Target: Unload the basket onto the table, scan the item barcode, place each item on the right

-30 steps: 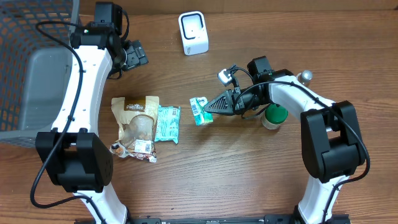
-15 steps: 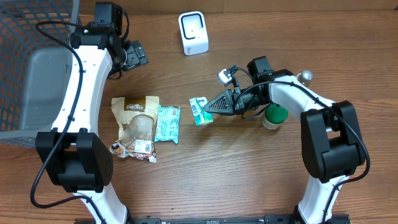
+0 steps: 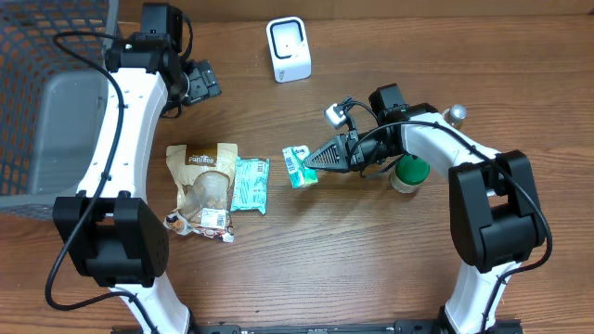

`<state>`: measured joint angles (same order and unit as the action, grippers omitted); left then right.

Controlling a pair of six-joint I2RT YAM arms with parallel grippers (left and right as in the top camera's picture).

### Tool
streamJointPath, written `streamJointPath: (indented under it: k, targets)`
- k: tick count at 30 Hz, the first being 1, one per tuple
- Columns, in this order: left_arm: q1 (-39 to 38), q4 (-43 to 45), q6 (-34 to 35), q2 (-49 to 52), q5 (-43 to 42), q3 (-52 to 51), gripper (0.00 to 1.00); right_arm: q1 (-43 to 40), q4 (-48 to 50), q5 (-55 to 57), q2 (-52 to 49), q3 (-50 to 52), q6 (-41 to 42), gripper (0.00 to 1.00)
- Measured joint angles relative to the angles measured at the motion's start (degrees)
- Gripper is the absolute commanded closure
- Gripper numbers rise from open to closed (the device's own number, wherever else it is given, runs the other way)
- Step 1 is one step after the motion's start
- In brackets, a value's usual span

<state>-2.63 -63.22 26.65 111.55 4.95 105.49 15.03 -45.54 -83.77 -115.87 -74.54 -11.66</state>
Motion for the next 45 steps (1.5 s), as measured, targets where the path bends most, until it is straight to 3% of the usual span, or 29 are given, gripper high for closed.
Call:
streamJointPath:
  k: [45]
  targets:
    - [0.00,0.00,0.00,0.00,-0.02,0.00,0.00,0.02,0.02,14.75,0.00,0.00,0.02,0.96]
